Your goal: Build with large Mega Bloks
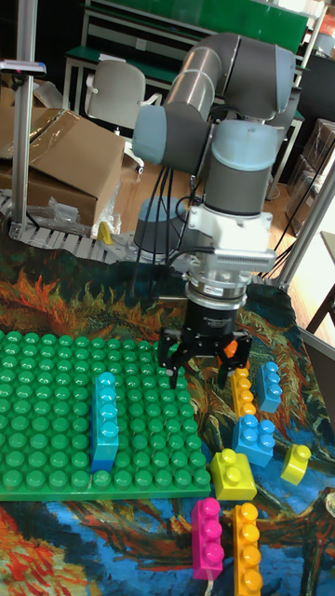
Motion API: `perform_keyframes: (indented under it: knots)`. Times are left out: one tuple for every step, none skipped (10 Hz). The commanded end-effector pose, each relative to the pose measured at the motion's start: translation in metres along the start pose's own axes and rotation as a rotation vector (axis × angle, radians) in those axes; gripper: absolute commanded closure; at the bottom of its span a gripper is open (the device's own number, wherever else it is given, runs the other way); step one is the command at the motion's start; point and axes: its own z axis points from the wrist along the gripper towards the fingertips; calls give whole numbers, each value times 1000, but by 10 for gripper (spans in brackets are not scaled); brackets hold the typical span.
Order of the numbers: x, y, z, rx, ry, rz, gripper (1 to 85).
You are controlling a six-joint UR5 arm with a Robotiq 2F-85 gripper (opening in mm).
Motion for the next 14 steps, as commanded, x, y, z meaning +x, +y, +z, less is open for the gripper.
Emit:
perform_keyframes:
  knots:
    - [7, 45, 9, -6, -15, 56, 127]
    - [16, 58, 9, 8, -25, 76, 127]
    - [22, 61, 7, 18, -17, 108, 137]
    - [28, 60, 7, 20, 7, 91, 147]
    - [33, 61, 7, 16, 27, 38, 147]
    - [34, 63, 7, 8, 30, -15, 147]
    - [32, 63, 9, 10, 25, -29, 143]
    - [31, 78, 18, -8, 23, 0, 143]
    - [31, 99, 24, 1, 13, 45, 143]
    - [31, 125, 30, 6, 2, 101, 143]
    - [31, 141, 33, 12, -2, 138, 147]
    - [33, 138, 33, 22, 7, 138, 163]
    - [39, 138, 32, 22, 29, 112, 167]
    - [45, 136, 32, 30, 51, 80, 167]
